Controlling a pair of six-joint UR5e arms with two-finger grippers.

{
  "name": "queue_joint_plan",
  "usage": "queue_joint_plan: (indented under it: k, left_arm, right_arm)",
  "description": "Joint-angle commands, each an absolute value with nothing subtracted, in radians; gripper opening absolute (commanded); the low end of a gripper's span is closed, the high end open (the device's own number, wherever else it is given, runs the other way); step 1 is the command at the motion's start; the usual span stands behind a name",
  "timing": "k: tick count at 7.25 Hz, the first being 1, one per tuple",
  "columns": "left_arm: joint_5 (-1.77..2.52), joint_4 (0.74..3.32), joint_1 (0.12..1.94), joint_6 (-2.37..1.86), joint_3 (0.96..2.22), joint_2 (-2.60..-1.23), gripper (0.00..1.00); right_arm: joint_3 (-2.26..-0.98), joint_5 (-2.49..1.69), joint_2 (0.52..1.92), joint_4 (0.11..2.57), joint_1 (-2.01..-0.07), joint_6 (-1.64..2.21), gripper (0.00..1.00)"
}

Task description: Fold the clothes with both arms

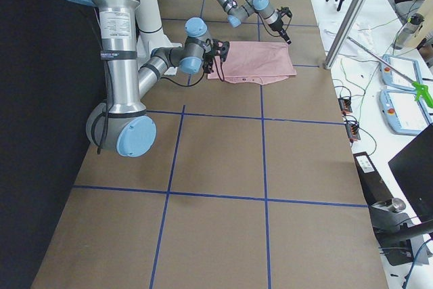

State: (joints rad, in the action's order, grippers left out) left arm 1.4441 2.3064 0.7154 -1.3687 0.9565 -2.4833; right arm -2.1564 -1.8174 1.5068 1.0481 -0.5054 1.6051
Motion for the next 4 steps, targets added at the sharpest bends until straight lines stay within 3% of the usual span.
queue_joint_plan:
  k: [1,4]
  left_arm:
    - [1.595,2.29,0.727,-1.45,1.071,-2.432,1.0]
    - [1.75,2.033,0.713,-1.587,1.528,-2.167,1.0]
  right_arm:
    - [-2.152,-1.809,1.508,1.057,-0.515,1.601,1.0]
    - [-2.137,-1.798,1.511,1.06,-0.526,1.597,1.0]
